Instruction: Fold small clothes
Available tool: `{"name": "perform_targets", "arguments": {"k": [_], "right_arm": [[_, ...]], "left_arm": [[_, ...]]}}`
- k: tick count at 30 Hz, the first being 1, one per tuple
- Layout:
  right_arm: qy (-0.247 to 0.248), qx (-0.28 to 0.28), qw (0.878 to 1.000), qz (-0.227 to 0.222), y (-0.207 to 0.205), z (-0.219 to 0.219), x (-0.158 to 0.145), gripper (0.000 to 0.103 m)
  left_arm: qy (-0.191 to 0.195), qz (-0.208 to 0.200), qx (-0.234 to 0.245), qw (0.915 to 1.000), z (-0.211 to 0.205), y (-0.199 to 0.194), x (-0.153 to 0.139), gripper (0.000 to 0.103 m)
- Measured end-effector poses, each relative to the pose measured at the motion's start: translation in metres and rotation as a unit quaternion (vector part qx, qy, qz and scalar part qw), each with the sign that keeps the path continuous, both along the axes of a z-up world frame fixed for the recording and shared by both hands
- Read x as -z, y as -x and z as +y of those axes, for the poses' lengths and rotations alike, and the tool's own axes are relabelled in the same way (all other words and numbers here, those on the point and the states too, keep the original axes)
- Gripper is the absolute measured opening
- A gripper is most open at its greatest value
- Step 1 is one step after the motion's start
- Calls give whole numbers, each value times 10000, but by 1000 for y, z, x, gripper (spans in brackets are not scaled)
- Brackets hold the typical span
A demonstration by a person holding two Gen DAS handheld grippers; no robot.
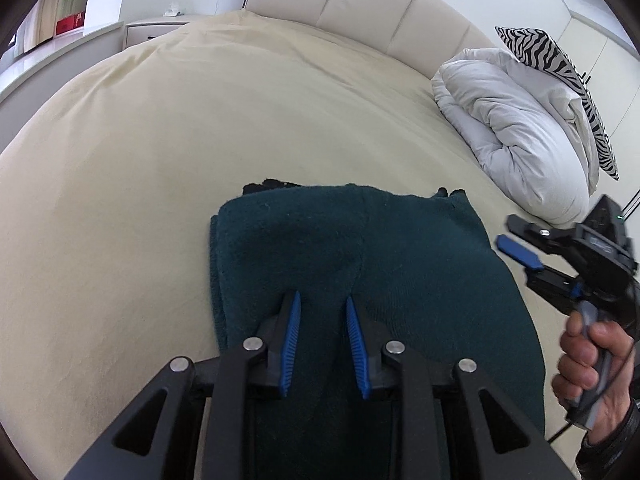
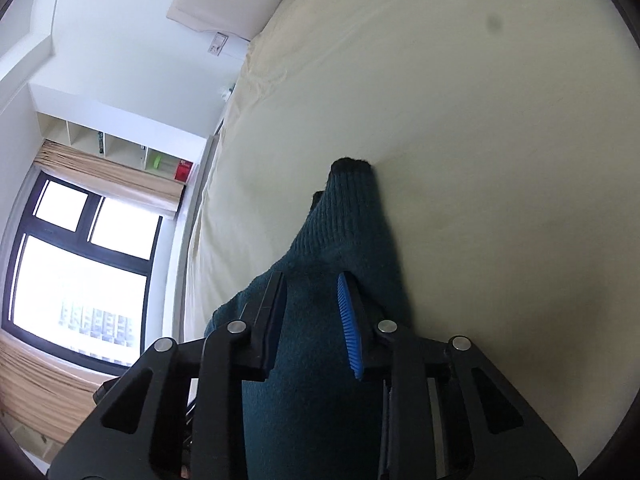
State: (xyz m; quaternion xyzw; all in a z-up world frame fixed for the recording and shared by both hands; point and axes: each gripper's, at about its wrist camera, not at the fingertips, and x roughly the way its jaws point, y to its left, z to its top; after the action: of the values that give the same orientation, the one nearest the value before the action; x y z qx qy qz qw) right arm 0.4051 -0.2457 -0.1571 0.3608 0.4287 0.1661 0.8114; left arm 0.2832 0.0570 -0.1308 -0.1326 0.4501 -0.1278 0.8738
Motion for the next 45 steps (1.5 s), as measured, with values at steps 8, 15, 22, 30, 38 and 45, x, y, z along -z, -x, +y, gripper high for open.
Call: {"name": "perform_targets", "arguments": {"k": [8, 15, 22, 30, 38, 45], "right_arm": [[59, -1816, 9805, -752, 107, 71, -28, 60], [173, -2043, 9773, -526, 146, 93, 20, 59], [393, -2003, 9776, -516, 179, 72, 14, 58], [454, -1612, 9841, -589, 209, 44, 5, 58], [560, -1552, 9824, -877, 215, 39, -36, 60], [493, -1788, 9820, -359, 175, 74, -13, 60]], "left_arm": [[-280, -96, -3, 9996, -7, 3, -1, 28], [-301, -114, -2, 9995, -11, 5, -1, 28], [-343, -169, 14, 9993, -11, 6, 0, 28], [122, -10, 16, 9999, 5, 10, -3, 27], [426, -59, -128, 9990, 32, 56, -42, 28], [332, 334, -275, 9985, 41, 52, -2, 49]]}}
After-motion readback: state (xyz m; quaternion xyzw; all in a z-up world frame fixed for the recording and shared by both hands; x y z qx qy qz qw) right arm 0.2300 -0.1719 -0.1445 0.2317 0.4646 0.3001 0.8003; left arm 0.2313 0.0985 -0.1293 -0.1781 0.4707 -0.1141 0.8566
